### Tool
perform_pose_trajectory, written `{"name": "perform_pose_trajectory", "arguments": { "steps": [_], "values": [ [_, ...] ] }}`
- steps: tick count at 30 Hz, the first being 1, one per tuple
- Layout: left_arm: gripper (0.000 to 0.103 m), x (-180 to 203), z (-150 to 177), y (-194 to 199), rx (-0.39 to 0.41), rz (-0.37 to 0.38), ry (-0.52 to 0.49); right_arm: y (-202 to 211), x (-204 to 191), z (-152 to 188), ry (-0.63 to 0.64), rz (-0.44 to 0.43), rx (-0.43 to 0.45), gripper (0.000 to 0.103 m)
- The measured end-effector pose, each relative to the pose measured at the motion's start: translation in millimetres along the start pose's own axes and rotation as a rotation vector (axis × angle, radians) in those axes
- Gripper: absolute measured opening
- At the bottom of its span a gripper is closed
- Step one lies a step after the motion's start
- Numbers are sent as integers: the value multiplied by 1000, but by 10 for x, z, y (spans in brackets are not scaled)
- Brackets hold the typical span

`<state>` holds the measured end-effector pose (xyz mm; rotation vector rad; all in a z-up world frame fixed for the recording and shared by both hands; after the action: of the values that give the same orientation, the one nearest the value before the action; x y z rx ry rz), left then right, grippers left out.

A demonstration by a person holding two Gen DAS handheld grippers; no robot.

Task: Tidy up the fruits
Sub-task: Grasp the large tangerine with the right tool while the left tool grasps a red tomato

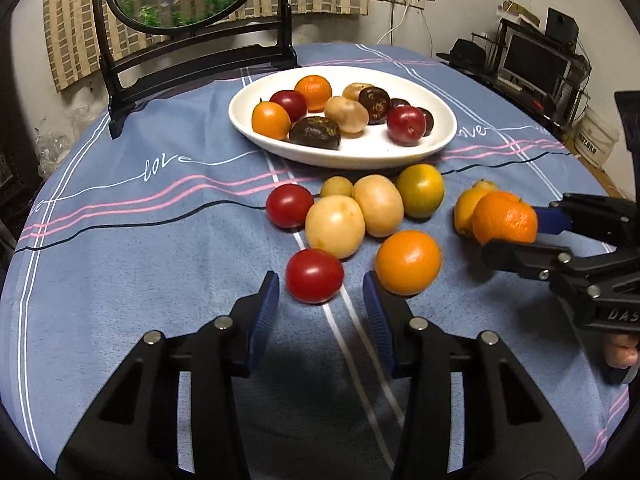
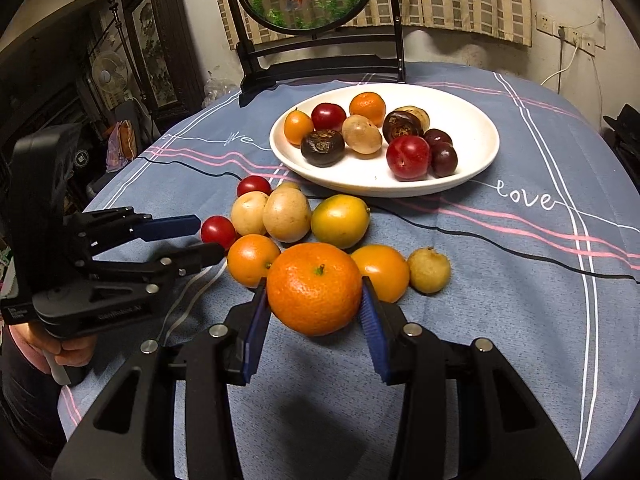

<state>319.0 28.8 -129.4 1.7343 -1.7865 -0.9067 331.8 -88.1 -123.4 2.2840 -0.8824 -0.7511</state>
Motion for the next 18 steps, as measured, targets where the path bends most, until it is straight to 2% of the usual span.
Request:
{"name": "perform_pose_trajectory", "arguments": {
  "steps": [6,8,18],
  "values": [
    [45,-13,-2,-56,-7,-9,6,18,-25,2,3,-5,5,44],
    [39,8,10,-82,-14,-7,-4,25,-29,0,5,-4,7,44],
    [35,-12,10,-129,-11,-19,-2,58,-46,0,12,-1,18,44]
  ]
}}
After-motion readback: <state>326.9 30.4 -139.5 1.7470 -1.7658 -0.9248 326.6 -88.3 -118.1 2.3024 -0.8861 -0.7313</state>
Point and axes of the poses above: each gripper's, at about its wrist camera, not at the fingertips, and y roughly against the way its jaws point, x to its right, z to its underside, the point moved 9 cm from there along -y, roughly the way its jaws point, and after that the axes turned 8 degrees about -z, right-handed, at the moved point
